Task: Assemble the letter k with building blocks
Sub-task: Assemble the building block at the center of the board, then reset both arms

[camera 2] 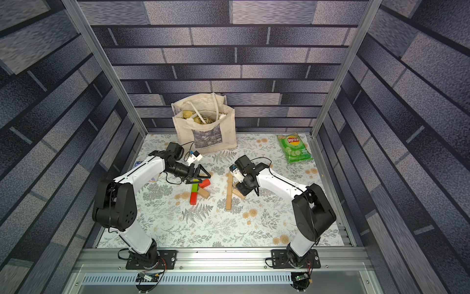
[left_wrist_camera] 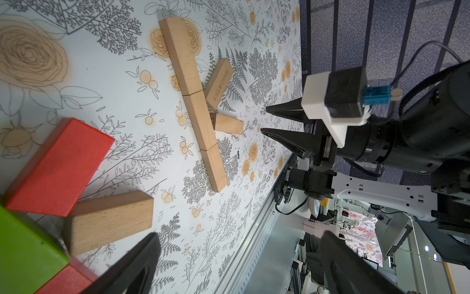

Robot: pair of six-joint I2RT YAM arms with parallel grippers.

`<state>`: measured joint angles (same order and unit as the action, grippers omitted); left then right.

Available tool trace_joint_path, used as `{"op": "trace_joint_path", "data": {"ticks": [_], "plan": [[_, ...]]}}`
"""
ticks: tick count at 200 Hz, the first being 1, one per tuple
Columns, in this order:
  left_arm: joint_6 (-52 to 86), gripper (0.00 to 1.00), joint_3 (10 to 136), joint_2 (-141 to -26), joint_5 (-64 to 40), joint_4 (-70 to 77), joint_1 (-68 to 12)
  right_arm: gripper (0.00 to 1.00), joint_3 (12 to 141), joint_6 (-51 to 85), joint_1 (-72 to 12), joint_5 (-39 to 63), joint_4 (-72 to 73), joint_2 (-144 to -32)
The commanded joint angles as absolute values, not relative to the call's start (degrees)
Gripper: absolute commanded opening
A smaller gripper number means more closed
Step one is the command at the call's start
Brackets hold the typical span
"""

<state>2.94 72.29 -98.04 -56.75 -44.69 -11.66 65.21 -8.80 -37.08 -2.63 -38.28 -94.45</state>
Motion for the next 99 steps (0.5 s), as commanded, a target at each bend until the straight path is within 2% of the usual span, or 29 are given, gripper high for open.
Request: {"op": "trace_joint_path", "data": {"ticks": [1,75,99], "plan": [[0.95,1.0,73.86,-98.08,-56.62,-46.58,-12.02,0.31,62.27,-2.64,-36.72,-5.27,-38.32,-93.36],[0.01,1.0,73.74,-98.03,-54.77,-47.33,-13.53,0.3,55.7,5.92,-36.82,-6.41,-36.94,-91.02],[-0.46,1.0,73.48,-96.86,-52.91,-46.86,-13.71,0.33,54.65,8.1,-36.83,-8.3,-37.35,-88.37]]}}
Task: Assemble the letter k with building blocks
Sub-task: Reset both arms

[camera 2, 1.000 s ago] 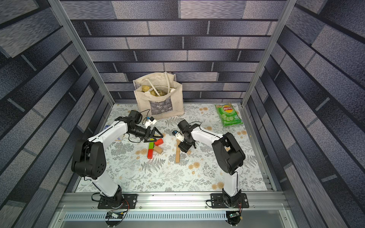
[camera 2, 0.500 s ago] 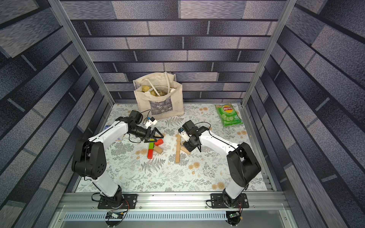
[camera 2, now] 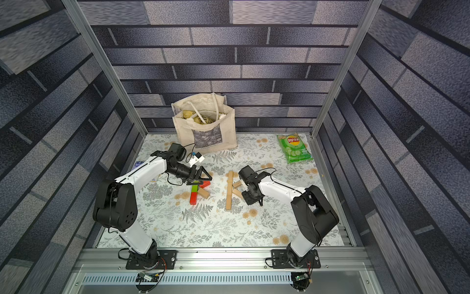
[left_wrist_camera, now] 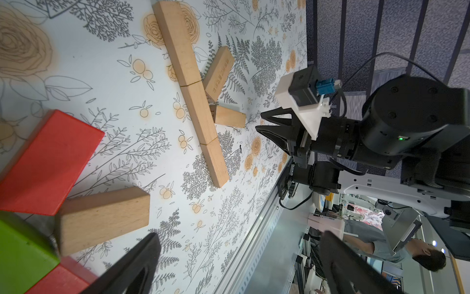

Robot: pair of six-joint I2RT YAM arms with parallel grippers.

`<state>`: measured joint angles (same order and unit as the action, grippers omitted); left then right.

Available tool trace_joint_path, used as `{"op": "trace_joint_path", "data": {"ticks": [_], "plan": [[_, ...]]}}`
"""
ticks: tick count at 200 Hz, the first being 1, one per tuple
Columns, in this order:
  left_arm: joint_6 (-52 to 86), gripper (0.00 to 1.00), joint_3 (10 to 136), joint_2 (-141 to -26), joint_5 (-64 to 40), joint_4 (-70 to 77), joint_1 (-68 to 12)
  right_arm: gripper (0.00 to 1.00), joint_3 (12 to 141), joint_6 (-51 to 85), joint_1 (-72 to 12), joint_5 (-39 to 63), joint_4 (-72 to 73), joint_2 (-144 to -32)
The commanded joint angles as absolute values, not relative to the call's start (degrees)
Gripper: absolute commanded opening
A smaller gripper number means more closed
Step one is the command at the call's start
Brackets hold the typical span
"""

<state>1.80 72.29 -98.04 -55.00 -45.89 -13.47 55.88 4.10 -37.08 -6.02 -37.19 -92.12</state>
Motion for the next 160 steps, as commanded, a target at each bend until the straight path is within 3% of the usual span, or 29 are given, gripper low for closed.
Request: {"op": "trace_joint_path", "data": {"ticks": [1,32,90,118,133,160], "plan": [[-0.45,1.0,73.44,-96.77,-52.82,-46.77,-13.76,0.33,54.62,8.18,-36.83,-8.28,-37.31,-88.22],[-0.5,1.0,72.18,-94.1,-51.76,-44.45,-13.38,0.37,53.55,10.69,-36.83,-8.55,-36.03,-84.5],[0.22,1.0,66.08,-81.57,-35.95,-38.26,-16.16,0.45,50.66,17.57,-36.83,-7.27,-34.48,-78.08],[2.24,1.0,63.91,-73.1,-28.62,-36.89,-16.17,0.7,48.09,18.5,-36.8,-9.54,-34.27,-68.9],[3.04,1.0,62.71,-67.8,-22.8,-37.0,-16.01,0.99,47.33,18.13,-36.82,-10.53,-34.84,-63.8],[5.42,1.0,57.16,-57.44,-11.83,-35.66,-14.84,1.0,47.47,18.12,-36.78,-14.52,-36.68,-56.53]]}}
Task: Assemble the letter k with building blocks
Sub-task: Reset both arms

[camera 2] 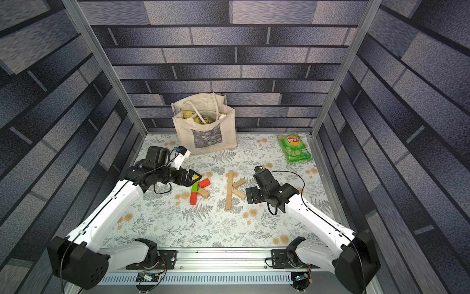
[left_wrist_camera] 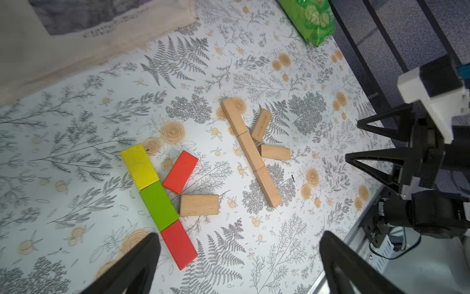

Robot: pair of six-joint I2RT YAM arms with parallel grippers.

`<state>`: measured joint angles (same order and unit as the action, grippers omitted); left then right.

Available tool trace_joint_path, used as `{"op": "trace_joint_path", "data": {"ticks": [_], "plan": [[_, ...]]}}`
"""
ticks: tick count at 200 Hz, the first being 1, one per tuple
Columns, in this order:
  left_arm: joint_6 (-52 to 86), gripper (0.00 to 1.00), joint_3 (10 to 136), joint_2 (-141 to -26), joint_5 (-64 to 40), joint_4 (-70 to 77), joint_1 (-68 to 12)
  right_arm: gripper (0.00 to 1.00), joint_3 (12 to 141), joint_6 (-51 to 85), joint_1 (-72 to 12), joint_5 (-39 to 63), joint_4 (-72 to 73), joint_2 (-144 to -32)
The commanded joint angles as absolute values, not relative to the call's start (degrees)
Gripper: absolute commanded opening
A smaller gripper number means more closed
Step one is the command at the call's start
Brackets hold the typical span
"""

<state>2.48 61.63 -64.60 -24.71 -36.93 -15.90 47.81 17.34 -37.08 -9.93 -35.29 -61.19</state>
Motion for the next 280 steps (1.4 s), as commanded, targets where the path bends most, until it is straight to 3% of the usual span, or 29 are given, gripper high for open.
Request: {"op": "trace_joint_path", "data": {"ticks": [1,60,122,176,209,280], "plan": [[5.57,1.0,56.75,-57.07,-11.36,-35.54,-14.8,1.0,47.51,18.2,-36.72,-14.82,-36.75,-56.35],[10.44,1.0,42.81,-40.31,3.0,-33.72,-11.07,1.0,42.88,23.26,-36.74,-43.65,-41.45,-46.62],[9.86,1.0,36.88,-37.48,18.3,-28.48,-10.16,1.0,33.3,10.9,-35.33,-59.64,-18.66,-45.0],[1.33,1.0,24.05,-34.91,20.84,-7.95,-9.2,1.0,28.17,11.79,-25.16,-53.2,-5.0,-51.67],[4.29,1.0,18.46,-38.06,16.82,6.02,-4.65,1.0,28.57,10.33,-21.82,-50.73,3.15,-59.75],[6.44,1.0,17.81,-66.81,7.34,32.15,2.81,1.0,25.06,0.4,-16.61,-35.89,33.2,-77.41]]}}
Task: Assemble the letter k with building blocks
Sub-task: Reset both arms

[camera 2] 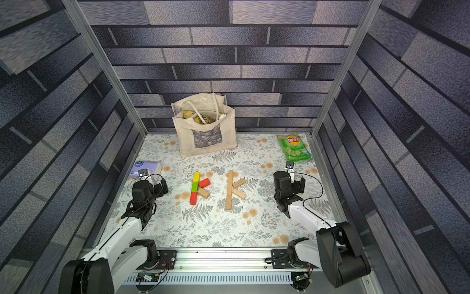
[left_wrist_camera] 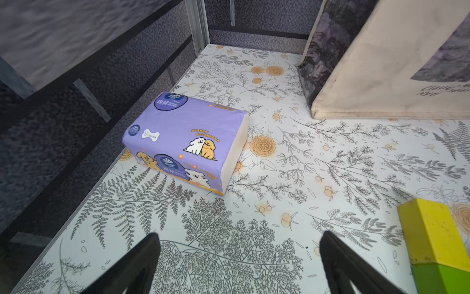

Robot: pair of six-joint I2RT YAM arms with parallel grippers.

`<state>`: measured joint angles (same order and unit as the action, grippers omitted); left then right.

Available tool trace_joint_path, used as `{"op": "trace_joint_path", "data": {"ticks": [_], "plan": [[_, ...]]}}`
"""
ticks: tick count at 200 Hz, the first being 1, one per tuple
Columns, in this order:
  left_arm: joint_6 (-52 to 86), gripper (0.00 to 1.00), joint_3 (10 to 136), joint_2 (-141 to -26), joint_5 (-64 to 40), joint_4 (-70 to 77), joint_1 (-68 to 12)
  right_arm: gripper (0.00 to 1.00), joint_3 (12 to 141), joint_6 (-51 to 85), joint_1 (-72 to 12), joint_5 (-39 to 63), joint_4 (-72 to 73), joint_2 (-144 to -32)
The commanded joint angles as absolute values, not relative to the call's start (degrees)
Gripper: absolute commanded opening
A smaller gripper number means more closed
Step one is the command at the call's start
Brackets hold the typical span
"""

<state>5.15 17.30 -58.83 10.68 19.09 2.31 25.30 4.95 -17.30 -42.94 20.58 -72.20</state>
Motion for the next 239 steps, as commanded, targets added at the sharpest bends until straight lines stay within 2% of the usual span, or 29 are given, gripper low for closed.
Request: {"op": "trace_joint_path", "data": {"ticks": [1,21,31,57,65,87,99,109,239], "plan": [[6.42,1.0,17.87,-67.2,7.36,32.51,2.81,1.0,25.14,0.2,-16.57,-35.83,33.34,-77.73],[4.3,1.0,19.26,-72.02,4.87,36.55,2.64,1.0,25.96,-4.95,-16.2,-30.02,35.63,-81.22],[4.14,1.0,19.35,-73.96,4.59,39.7,2.85,1.0,24.81,-7.28,-15.97,-30.31,39.7,-81.95],[3.03,1.0,22.13,-78.97,1.18,41.63,3.36,1.0,21.54,-6.75,-12.77,-24.97,49.13,-84.2],[2.08,1.0,22.68,-81.66,0.51,43.56,3.29,1.0,22.31,-5.23,-11.7,-24.62,46.52,-83.97],[1.77,1.0,23.26,-89.3,0.9,50.0,3.41,1.0,20.27,-2.35,-7.1,-15.68,49.98,-84.34],[2.78,1.0,23.62,-87.79,0.78,46.56,4.0,1.0,19.86,-3.38,-6.53,-10.74,51.9,-85.69],[2.12,1.0,23.29,-88.86,-0.12,49.25,3.88,1.0,20.7,-2.7,-5.28,-7.85,50.23,-86.46],[1.98,1.0,23.23,-88.41,5.56,48.43,2.02,1.0,21.25,-0.71,-3.47,-7.56,50.05,-87.28]]}}
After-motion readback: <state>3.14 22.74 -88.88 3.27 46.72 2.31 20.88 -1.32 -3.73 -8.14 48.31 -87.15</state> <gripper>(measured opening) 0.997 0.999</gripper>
